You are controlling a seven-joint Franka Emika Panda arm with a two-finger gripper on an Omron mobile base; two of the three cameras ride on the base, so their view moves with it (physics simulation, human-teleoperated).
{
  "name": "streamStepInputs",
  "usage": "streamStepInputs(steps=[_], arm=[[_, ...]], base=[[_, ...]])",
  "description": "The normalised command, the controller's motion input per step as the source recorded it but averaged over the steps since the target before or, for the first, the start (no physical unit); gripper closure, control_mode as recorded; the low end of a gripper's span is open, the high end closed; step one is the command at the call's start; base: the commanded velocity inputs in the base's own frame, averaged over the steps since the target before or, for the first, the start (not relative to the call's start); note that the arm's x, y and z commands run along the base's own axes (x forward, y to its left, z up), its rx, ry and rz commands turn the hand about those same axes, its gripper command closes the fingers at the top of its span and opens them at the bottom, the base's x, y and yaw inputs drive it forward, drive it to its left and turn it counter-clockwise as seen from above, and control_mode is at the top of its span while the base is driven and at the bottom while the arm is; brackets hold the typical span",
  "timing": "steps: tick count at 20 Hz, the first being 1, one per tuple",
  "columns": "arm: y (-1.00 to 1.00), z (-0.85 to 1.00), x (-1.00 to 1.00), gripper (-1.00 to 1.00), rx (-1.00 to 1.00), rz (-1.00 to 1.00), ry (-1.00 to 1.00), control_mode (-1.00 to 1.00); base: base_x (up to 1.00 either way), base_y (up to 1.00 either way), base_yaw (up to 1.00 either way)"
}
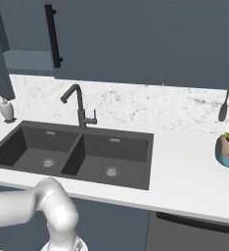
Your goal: Pick the cereal and place it on the digital scale for weighing, and close the cabinet.
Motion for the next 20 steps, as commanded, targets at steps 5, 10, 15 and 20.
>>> streamStepInputs(steps=[5,10,15,20], arm=[[-1.0,0.0,1.0,-1.0,0.23,0.0,0.03,-1.0],[-1.0,-0.02,1.0,-1.0,0.24,0.0,0.02,-1.0],[-1.0,0.0,1.0,-1.0,0.26,0.0,0.01,-1.0],[-1.0,0.07,1.0,-1.0,0.26,0.0,0.0,-1.0]], base=[[0.0,0.0,0.0],[0.0,0.0,0.0],[0.0,0.0,0.0],[0.0,0.0,0.0]])
